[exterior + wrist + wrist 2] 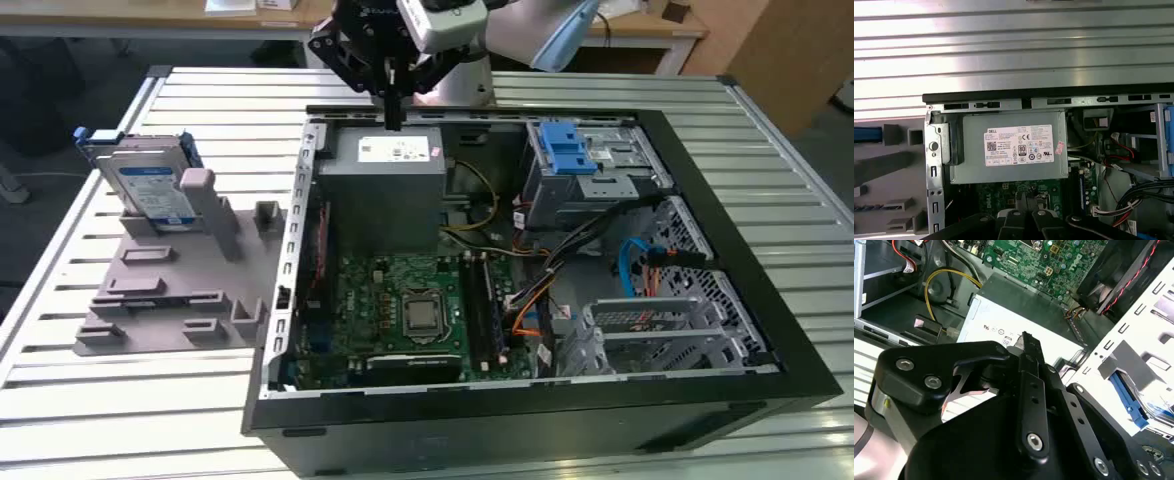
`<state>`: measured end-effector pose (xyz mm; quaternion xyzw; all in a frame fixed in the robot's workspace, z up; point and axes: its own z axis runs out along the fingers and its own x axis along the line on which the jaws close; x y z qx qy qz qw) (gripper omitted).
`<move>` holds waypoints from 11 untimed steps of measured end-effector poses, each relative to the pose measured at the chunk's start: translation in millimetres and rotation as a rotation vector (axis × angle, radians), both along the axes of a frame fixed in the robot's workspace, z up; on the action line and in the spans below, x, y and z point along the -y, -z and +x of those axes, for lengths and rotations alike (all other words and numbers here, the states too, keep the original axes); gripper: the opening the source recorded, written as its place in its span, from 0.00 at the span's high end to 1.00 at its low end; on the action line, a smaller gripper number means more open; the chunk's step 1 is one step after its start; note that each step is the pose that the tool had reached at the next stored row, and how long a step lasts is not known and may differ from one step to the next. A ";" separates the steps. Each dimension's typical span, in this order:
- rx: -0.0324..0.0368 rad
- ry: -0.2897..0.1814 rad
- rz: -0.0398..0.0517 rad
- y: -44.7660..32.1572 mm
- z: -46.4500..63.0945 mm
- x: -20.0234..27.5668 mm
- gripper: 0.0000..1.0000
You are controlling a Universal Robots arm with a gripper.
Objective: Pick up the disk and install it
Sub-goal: 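Reach for the disk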
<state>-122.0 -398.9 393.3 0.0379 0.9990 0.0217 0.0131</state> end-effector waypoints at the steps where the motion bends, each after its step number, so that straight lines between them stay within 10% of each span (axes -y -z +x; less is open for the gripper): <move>1: 0.0000 0.000 0.0000 0.0 0.0 0.0 0.89; 11: 0.0000 0.000 0.0000 0.1 -1.4 0.0 0.89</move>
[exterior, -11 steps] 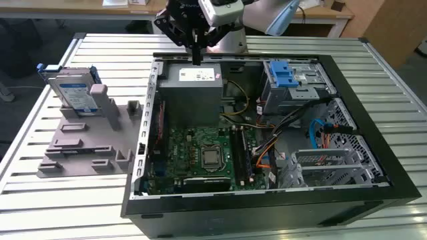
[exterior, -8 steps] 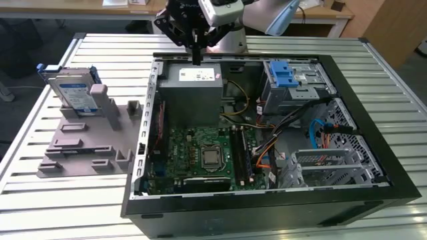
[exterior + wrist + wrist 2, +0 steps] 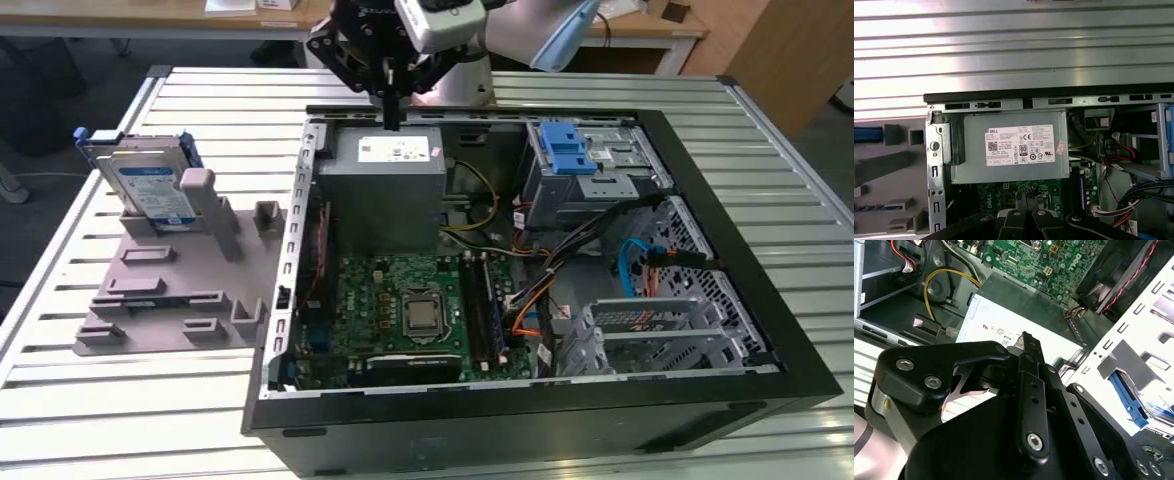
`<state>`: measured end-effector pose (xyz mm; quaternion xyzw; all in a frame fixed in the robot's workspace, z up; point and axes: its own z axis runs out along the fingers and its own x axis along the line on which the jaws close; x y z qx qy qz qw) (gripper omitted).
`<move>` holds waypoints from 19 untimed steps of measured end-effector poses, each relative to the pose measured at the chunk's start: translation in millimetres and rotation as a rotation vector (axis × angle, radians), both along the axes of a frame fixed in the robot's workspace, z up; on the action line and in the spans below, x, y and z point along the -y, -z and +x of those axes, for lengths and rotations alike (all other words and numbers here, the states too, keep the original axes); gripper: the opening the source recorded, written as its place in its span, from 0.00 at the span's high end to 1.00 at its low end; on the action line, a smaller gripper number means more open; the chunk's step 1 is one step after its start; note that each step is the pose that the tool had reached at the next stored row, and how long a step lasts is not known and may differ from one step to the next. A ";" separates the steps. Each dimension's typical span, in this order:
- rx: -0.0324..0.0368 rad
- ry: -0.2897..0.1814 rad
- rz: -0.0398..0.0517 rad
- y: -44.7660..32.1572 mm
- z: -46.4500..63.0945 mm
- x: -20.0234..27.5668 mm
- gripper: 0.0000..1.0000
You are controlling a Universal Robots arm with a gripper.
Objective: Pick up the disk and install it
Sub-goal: 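Reach for the disk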
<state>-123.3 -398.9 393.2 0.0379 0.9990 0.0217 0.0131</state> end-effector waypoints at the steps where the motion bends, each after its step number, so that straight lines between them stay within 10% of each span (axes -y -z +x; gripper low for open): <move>1: 0.0001 0.000 0.0000 0.0 -0.2 0.0 0.89; 19: -0.0001 0.000 -0.0001 0.5 -7.6 0.0 0.89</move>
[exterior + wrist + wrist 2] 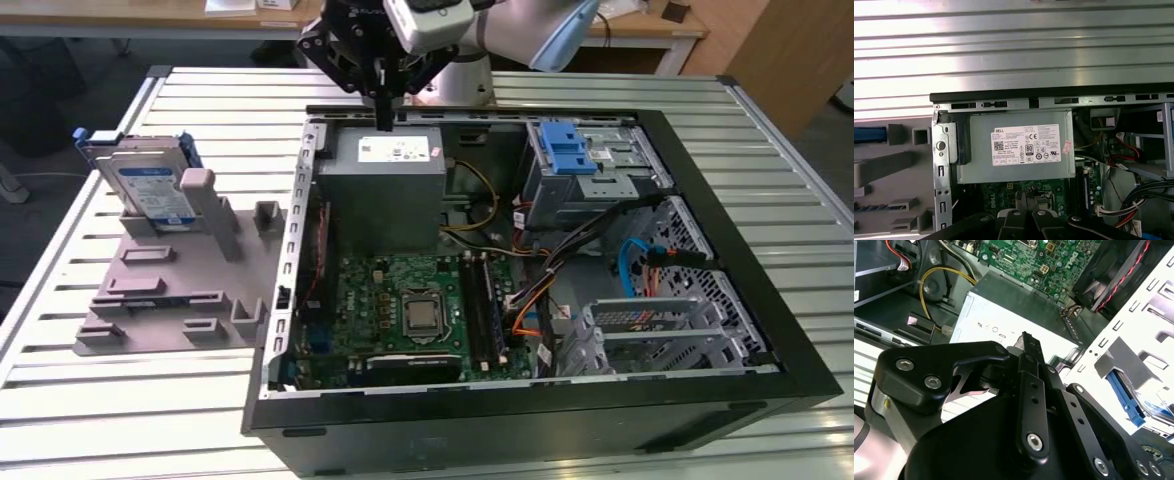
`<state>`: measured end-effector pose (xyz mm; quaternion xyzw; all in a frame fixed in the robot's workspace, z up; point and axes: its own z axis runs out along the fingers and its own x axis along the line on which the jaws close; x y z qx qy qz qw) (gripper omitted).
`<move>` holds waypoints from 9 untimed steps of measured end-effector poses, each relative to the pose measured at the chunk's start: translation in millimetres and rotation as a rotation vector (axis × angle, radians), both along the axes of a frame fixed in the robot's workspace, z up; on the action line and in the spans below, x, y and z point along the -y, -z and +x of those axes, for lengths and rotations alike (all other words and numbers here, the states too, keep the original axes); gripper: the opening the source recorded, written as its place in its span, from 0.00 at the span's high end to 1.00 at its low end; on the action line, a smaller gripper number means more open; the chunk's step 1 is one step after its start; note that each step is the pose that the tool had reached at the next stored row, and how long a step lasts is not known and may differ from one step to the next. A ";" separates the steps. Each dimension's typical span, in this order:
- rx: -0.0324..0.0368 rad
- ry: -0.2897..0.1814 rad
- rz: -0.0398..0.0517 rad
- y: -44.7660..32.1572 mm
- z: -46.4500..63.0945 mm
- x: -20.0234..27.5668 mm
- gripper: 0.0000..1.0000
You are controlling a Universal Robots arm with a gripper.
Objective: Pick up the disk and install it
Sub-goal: 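Reach for the disk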
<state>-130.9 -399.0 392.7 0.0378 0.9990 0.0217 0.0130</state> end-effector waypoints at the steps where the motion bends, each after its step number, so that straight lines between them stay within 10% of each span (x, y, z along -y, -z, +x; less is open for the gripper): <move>1: 0.0001 0.000 0.0002 0.1 -1.5 0.0 0.89; 9: 0.0001 0.000 0.0001 0.4 -14.6 0.0 0.89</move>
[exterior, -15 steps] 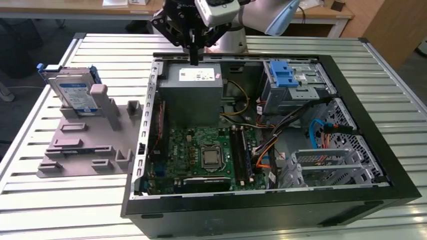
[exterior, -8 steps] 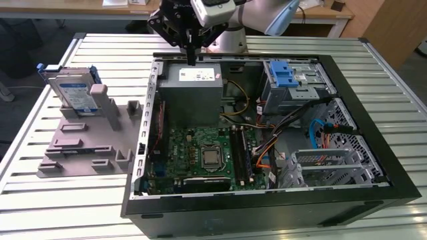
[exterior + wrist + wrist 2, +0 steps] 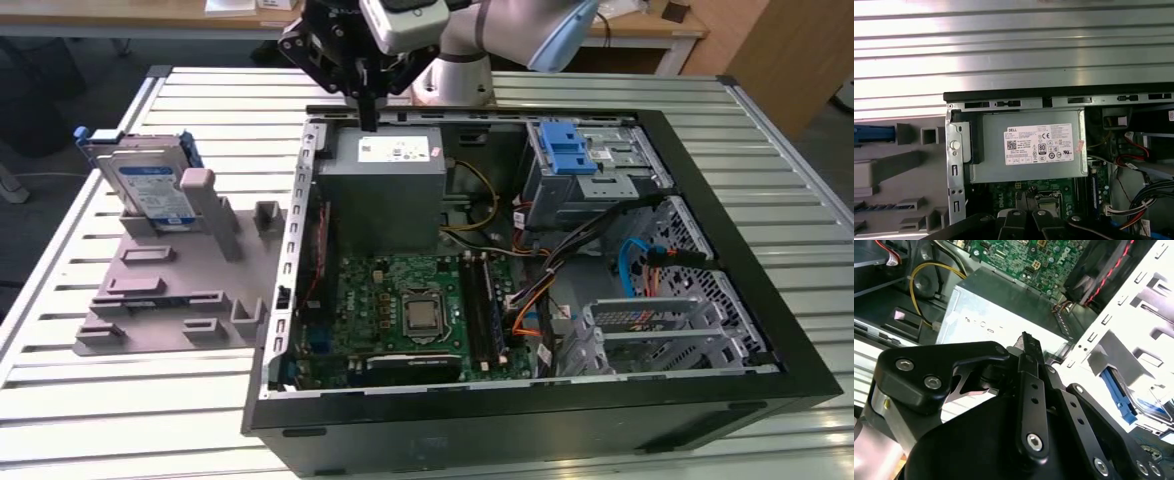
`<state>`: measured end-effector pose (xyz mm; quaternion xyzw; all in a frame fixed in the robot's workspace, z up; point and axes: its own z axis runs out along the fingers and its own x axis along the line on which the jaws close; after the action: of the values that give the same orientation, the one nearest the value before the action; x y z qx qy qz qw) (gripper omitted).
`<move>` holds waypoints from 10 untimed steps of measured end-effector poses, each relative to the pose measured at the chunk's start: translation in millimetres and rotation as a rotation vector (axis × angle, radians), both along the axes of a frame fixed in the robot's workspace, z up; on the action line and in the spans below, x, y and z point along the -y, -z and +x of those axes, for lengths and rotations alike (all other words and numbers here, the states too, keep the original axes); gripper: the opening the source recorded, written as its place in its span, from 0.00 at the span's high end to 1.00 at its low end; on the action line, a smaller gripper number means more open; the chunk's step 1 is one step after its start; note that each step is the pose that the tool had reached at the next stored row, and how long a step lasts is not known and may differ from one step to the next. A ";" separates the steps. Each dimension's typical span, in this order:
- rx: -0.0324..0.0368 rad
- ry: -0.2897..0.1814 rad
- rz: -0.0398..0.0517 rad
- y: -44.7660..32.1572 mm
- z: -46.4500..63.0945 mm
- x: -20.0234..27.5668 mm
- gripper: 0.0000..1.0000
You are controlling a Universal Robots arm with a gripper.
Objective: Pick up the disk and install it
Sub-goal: 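Reach for the disk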
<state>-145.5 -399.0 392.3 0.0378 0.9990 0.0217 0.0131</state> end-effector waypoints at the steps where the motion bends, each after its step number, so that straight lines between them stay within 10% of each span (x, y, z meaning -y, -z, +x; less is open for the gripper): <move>1: 0.0001 0.000 0.0001 0.1 -1.3 0.0 0.89; 10: 0.0000 0.000 0.0000 0.9 -11.7 0.0 0.89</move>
<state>-157.2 -398.9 391.5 0.0378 0.9990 0.0217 0.0130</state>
